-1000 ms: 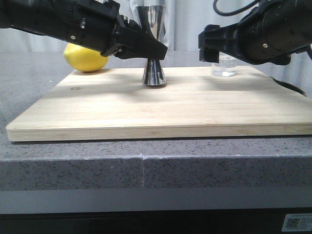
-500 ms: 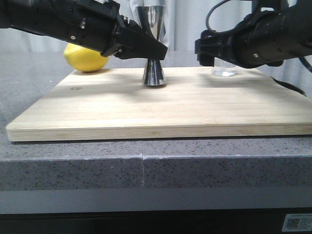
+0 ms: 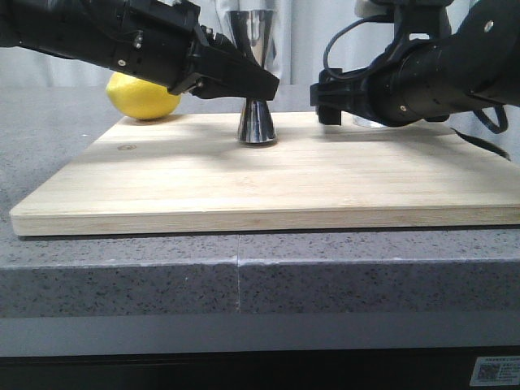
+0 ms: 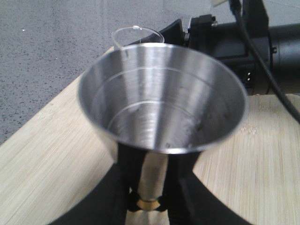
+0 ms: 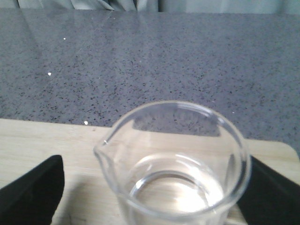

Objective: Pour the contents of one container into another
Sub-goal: 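Reach the right gripper to the glass beaker and grasp it, then lift the beaker with the right gripper over the jigger's upper cup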

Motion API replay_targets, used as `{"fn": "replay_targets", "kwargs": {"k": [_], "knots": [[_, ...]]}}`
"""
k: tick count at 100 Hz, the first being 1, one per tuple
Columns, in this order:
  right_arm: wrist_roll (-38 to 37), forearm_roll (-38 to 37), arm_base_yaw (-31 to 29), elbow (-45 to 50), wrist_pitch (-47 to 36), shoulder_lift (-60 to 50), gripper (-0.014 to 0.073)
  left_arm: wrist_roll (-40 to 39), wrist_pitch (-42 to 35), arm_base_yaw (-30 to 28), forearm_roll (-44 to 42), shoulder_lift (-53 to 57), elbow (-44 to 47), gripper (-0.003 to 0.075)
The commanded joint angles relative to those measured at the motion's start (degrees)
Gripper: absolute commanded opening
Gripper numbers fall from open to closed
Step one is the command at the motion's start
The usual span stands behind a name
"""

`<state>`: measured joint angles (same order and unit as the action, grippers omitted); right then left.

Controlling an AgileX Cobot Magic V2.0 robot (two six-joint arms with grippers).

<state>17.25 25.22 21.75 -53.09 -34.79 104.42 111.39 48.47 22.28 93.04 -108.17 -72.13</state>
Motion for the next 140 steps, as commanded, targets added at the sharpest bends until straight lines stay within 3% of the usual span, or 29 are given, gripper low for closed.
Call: {"fn": "replay_targets", "kwargs": {"k": [1,27,54,91,115,140], "knots": [[0.04,-1.32,-0.45,-1.69,-4.22,-2.20,0.0657,-0.10,3.21,-0.06,3.56,2.98,-1.55,-0.0019],[0.04,-1.32,-0.45,-1.69,-4.13,-2.20,0.0646,-0.10,3.21,-0.06,3.56,2.98,-1.55,-0.0019],[0.04,-1.32,-0.45,-1.69,-4.13,-2.20,0.0398,-0.10,3.21,-0.06,3.56,2.98,-1.55,-0.0019],[0.04,-1.32,-0.45,-1.69,-4.23,-2.20,0.0258,-0.10,2.99,-0.06,3.56,2.98,-1.55,-0.0019],[0.28,-2.60,-0.45,-1.69,-3.54,-3.83,0.0247,-0.10,2.88,-0.06,3.45,2.98,-1.55,-0.0019],[2.73,-4.98,-0.45,-1.71,3.18,-10.64,0.0247,-0.10,2.63,-0.06,3.45,2.88,-1.55,-0.0019]]}}
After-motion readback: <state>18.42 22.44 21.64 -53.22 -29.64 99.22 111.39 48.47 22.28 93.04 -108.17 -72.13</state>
